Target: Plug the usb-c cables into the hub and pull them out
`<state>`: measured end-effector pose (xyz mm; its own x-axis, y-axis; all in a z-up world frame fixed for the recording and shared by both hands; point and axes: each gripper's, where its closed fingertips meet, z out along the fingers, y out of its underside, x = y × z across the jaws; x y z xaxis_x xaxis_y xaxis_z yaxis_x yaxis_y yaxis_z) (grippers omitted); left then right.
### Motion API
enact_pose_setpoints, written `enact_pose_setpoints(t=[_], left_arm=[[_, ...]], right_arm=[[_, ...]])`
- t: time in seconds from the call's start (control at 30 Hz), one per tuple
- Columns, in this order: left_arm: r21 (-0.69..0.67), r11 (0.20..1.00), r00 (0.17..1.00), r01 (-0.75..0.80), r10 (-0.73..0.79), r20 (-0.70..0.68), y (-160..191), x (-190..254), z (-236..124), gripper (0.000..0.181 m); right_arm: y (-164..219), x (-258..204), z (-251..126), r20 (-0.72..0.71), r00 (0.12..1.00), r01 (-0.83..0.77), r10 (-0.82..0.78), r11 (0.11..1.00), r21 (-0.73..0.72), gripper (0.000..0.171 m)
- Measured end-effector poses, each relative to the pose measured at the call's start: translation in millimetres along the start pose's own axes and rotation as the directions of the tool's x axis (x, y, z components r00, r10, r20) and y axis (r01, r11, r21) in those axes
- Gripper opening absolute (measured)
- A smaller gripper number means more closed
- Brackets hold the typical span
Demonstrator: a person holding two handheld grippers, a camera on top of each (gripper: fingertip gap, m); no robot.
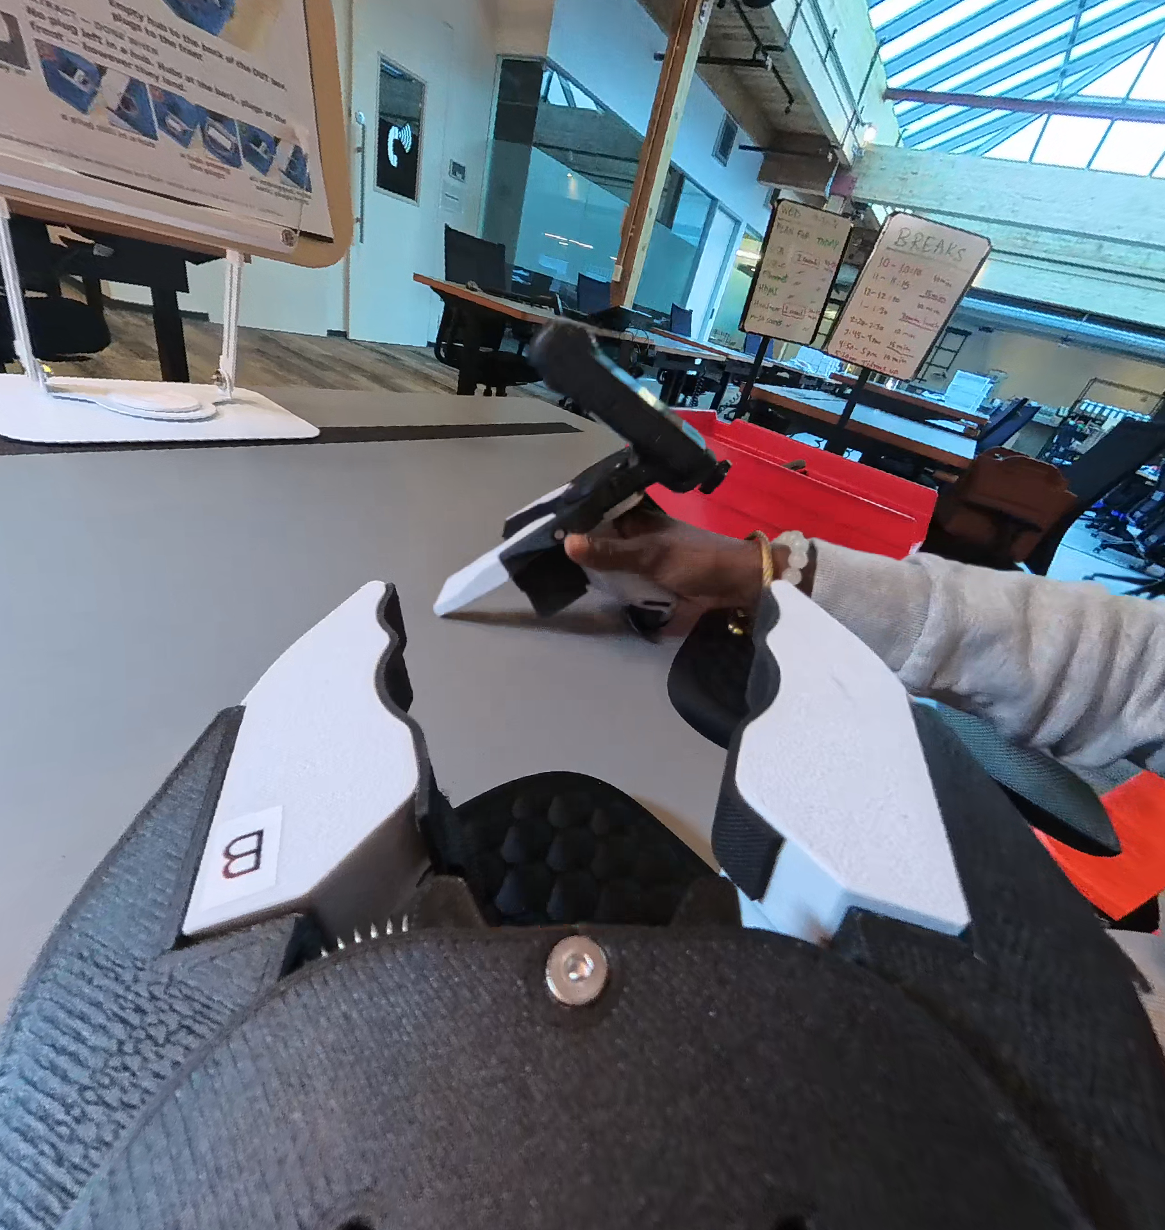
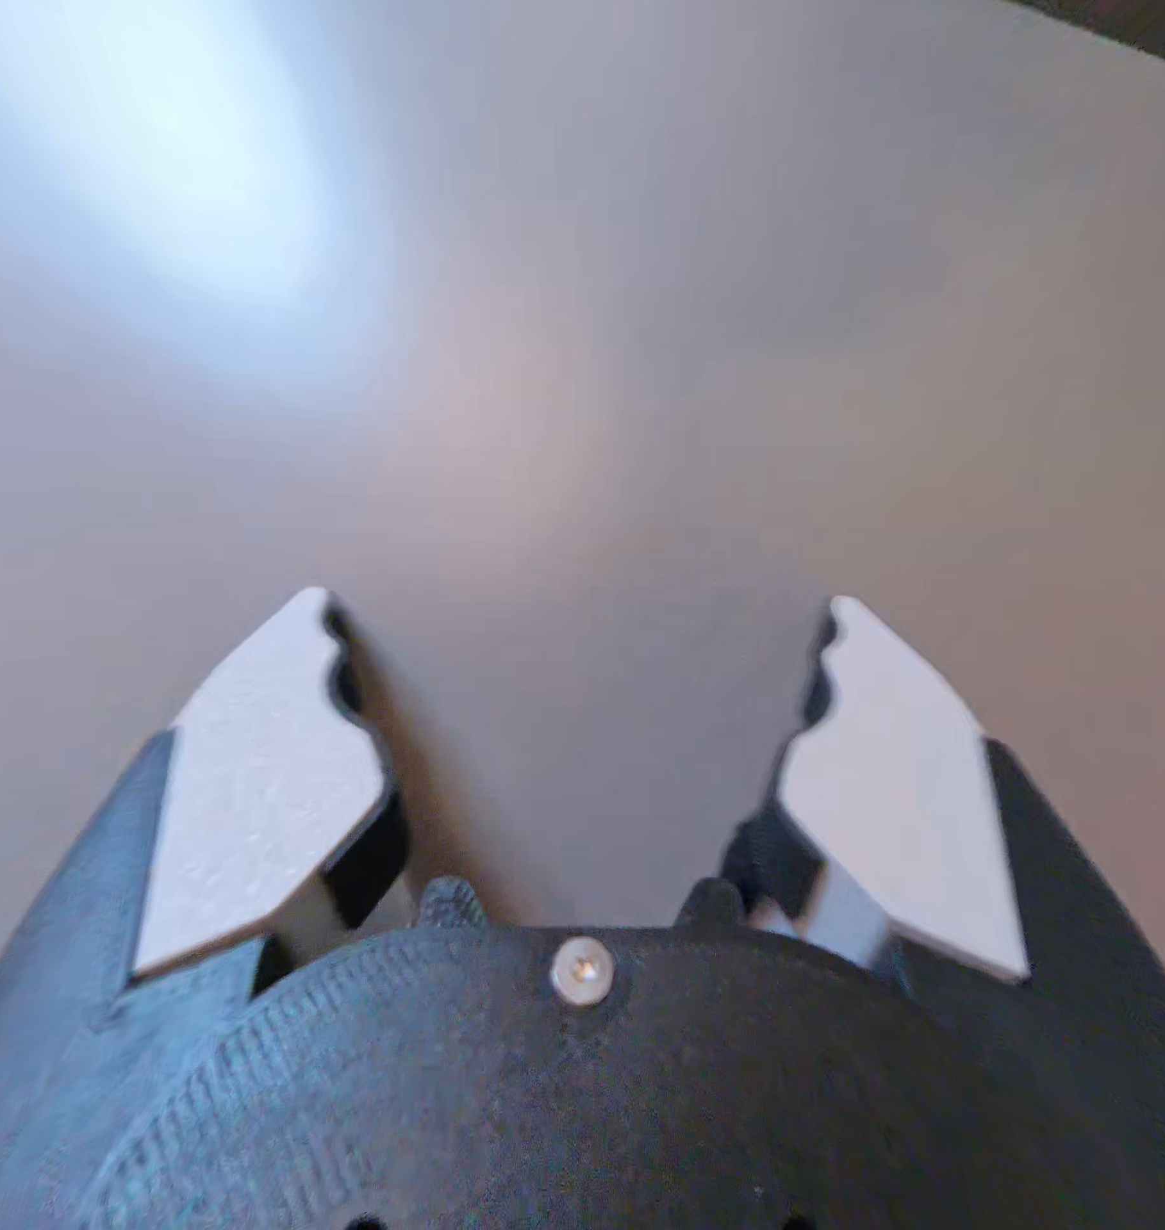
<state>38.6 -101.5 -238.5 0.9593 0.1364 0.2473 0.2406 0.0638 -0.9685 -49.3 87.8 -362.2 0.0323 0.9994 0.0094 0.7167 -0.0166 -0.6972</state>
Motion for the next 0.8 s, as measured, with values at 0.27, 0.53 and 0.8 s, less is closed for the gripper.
enact_pose_setpoints(t=[0.27, 0.53, 0.8], left_arm=[[0.014, 1.0, 1.0, -0.011, 0.011, 0.021, -2, -1, -2, 0.099], [0.002, 0.999, 0.999, 0.038, -0.038, 0.026, 0, -6, -1, 0.096], [-0.07, 0.998, 0.997, 0.004, 0.002, 0.081, 2, -18, 24, 0.092]], right_arm=[[5, 12, 0, -0.068, 0.995, -0.077, 0.075, 0.997, -0.018, 0.146], [-5, 21, -9, -0.193, 0.981, 0.029, -0.016, 0.998, 0.062, 0.146], [2, 22, 2, -0.07, 0.994, -0.085, 0.084, 0.996, -0.018, 0.146]])
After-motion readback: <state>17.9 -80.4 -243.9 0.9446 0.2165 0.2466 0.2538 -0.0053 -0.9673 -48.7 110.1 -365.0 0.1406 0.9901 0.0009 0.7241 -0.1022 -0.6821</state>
